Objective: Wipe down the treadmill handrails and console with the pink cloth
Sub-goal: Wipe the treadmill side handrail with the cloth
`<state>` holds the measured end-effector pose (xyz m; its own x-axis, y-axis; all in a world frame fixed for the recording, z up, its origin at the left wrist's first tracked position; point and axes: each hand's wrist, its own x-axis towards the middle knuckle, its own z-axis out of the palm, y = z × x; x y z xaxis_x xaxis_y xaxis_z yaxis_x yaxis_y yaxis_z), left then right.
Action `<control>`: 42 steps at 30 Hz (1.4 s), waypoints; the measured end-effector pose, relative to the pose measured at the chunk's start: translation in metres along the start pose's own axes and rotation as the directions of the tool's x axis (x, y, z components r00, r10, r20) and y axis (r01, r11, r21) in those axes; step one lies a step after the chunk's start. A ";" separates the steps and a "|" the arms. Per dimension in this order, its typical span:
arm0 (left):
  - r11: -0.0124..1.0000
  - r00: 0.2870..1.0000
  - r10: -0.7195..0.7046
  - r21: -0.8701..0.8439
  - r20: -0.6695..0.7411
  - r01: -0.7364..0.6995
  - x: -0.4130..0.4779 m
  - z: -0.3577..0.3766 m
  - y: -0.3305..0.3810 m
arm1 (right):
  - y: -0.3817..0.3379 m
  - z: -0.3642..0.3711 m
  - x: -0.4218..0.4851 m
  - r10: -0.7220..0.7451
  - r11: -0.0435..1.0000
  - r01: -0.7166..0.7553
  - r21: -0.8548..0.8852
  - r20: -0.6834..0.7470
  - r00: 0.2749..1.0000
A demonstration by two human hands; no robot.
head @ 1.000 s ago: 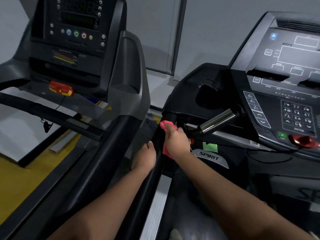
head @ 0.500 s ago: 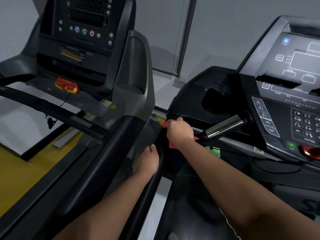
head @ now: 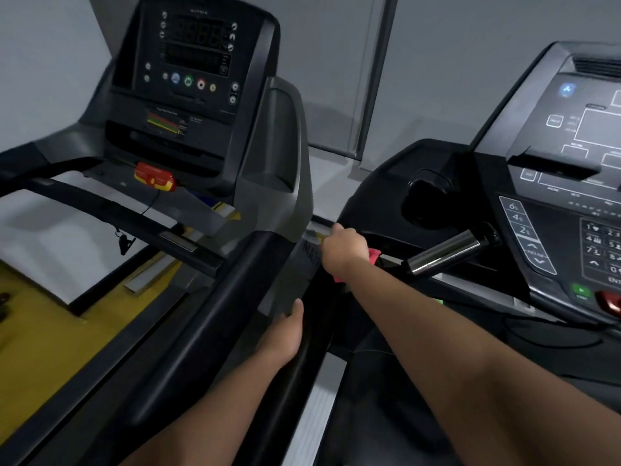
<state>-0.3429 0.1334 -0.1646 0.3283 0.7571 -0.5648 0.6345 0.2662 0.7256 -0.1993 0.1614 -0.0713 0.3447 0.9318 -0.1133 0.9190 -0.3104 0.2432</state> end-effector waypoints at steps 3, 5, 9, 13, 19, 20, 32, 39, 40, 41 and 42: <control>0.999 1.000 -0.030 -0.017 0.001 0.030 -0.005 -0.003 -0.003 | -0.013 0.008 -0.026 -0.082 0.996 0.083 0.038 -0.027 0.996; 1.000 1.000 0.003 -0.011 -0.011 -0.003 -0.009 -0.003 -0.001 | -0.023 0.015 -0.046 -0.138 0.986 0.143 0.082 -0.062 0.988; 0.998 0.991 -0.038 0.038 -0.129 0.043 -0.011 -0.003 -0.003 | -0.030 0.031 -0.076 -0.211 0.953 0.231 0.197 -0.120 0.970; 0.977 0.993 0.045 0.210 -0.107 -0.022 -0.008 -0.002 -0.006 | -0.020 0.037 -0.077 -0.205 0.941 0.246 0.232 -0.186 0.961; 0.993 0.995 0.035 0.112 -0.096 -0.024 -0.018 -0.004 -0.002 | 0.004 0.035 -0.026 -0.144 0.985 0.164 0.062 -0.248 0.958; 0.995 0.993 0.040 0.096 -0.109 -0.029 -0.019 -0.005 -0.002 | 0.007 0.034 -0.015 -0.151 0.985 0.167 0.048 -0.245 0.958; 1.000 0.984 -0.021 -0.007 -0.178 0.020 -0.021 0.000 -0.004 | -0.005 0.013 0.071 -0.292 0.956 0.285 0.062 0.174 0.941; 0.999 0.986 -0.023 0.024 -0.164 0.027 -0.027 -0.008 -0.002 | -0.035 0.018 0.070 -0.366 0.911 0.408 -0.055 0.346 0.864; 0.999 0.986 -0.027 0.017 -0.162 0.030 -0.026 -0.007 -0.003 | -0.040 0.019 0.065 -0.366 0.913 0.405 -0.046 0.345 0.864; 0.999 0.983 -0.020 0.038 -0.181 0.027 -0.026 -0.006 -0.003 | -0.044 0.020 0.059 -0.369 0.913 0.406 -0.039 0.345 0.863; 0.999 0.983 -0.031 0.036 -0.183 0.038 -0.027 -0.006 -0.002 | -0.048 0.021 0.052 -0.374 0.913 0.407 -0.032 0.333 0.866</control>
<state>-0.3571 0.1160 -0.1485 0.1751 0.8450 -0.5052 0.6713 0.2730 0.6891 -0.2213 0.2210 -0.1088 0.0182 0.8603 -0.5094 0.9730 0.1020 0.2070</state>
